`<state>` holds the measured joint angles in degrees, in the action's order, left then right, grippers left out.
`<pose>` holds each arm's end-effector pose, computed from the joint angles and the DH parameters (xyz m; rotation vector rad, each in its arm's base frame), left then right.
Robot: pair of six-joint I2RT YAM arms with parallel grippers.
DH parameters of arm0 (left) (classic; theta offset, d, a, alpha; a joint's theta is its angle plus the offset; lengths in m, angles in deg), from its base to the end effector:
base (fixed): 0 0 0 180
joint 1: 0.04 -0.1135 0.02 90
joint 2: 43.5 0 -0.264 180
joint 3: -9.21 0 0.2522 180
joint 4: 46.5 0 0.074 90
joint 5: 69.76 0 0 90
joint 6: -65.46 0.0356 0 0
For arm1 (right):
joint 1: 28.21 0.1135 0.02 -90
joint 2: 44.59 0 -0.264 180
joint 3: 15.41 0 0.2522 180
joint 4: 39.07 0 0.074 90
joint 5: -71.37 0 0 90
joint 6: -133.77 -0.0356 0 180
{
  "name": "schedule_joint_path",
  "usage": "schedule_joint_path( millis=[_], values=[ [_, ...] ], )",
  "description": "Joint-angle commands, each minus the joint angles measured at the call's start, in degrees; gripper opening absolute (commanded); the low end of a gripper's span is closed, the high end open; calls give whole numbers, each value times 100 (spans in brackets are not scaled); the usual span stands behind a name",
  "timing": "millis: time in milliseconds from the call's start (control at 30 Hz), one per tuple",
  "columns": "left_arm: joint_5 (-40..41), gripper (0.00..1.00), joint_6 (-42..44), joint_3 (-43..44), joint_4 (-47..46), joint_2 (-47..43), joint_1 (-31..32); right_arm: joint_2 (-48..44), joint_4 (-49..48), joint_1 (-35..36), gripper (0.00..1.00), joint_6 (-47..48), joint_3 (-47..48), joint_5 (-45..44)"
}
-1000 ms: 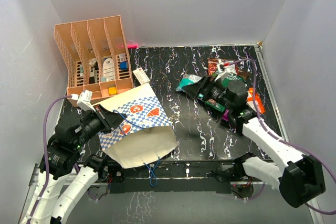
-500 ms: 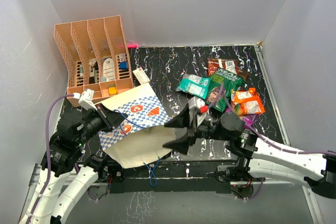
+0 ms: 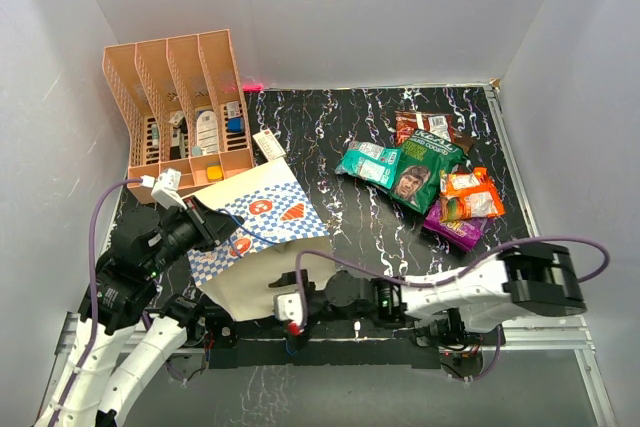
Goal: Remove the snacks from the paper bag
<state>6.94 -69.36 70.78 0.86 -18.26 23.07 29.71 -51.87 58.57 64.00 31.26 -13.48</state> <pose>0.0805 -0.0433 0.3547 -0.1763 1.8757 -1.0446 0.0124 0.2776 0.2227 -1.5855 1.0902 0.8844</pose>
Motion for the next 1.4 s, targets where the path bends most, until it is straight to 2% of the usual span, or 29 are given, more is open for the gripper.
schedule_joint_path(
  millis=[0, 100, 200, 367, 467, 667, 933, 1233, 1367],
  values=[
    [-1, 0, 44, 225, 54, -36, 9, 747, -832, 5, 90, 1594, 479, -1381],
    [-23, 0, 35, 259, 58, -61, 9, 1223, -1060, 4, 84, 2184, 610, -2006],
    [-51, 0, 35, 309, 55, -67, 10, 1560, -1759, 1, 76, 2534, 530, -2516],
    [-147, 0, 73, 424, 37, 5, 10, 2252, -2174, -3, 65, 3067, 637, -2936],
    [-217, 0, 86, 494, -5, 40, 9, 2721, -2700, -33, 65, 3276, 675, -3249],
    [-357, 0, 70, 577, -129, 69, 11, 3471, -2877, -226, 69, 3300, 1133, -3806],
    [-530, 0, 83, 598, -176, 87, 13, 4004, -2674, -650, 69, 2964, 1709, -4081],
    [-595, 0, 130, 650, -175, 83, 9, 4410, -2221, -977, 69, 2494, 2142, -3877],
    [-600, 0, 140, 625, -164, 79, 10, 4600, -2048, -1011, 73, 2357, 2332, -3935]
  ],
)
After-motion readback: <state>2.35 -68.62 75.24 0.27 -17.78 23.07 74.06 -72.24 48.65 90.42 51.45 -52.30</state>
